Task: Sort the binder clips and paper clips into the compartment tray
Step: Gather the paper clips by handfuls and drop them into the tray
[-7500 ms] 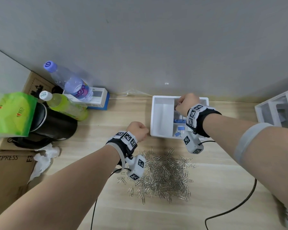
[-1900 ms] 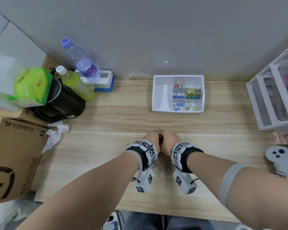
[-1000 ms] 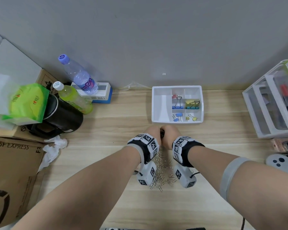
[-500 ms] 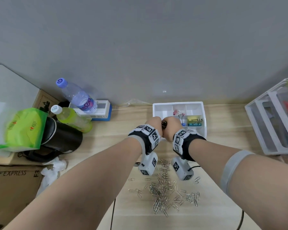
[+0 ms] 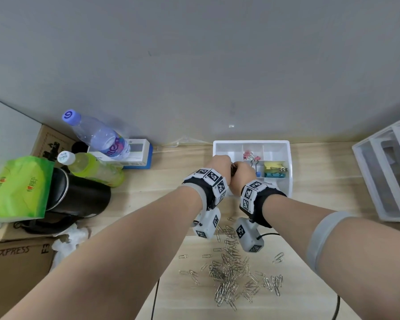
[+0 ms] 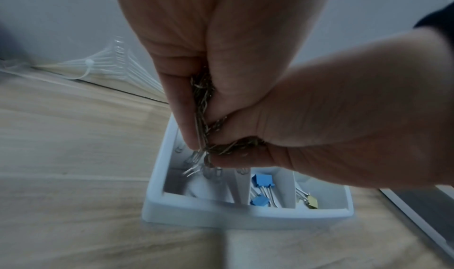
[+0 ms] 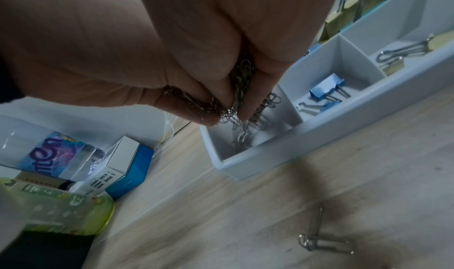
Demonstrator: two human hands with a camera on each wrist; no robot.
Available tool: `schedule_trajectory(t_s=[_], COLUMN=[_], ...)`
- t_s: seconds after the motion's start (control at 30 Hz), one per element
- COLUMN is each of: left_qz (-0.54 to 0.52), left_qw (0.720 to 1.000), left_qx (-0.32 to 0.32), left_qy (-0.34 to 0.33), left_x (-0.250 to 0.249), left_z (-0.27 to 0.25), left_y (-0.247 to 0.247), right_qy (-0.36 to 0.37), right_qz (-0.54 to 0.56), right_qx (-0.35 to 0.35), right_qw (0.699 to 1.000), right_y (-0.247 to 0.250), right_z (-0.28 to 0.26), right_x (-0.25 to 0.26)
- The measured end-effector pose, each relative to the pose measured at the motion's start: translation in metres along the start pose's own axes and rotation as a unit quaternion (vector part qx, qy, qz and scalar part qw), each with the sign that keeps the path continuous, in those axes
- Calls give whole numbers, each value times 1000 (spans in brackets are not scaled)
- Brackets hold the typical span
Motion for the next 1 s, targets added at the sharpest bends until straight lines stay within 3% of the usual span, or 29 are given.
schedule_trajectory(t_s=[0.27,0.6,1.0], left_qz=[-26,-20,-134], left_qw=[999,999,987], left_qx=[0,-19,-43], left_qy=[30,47,78], left_x=[-5,-18,-15], left_z=[4,8,-3], left_y=[-4,-10,-17], right_qy=[-16,13,43], right_qz=[40,44,27], right_qx=[-9,-6,-14], right_qw=[999,999,999], right_y=[-8,-2,0], right_z=[3,-4,-14], right_x=[-10,-23,-23])
Point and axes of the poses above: each hand's wrist, its own z-axis towards the middle knuckle, its own y-axis out of the back of the hand, x = y × z, the point moved 2 cm from there along z, towards the middle knuckle, and after that the axes turned 7 degrees about z, right-handed, at the moved point
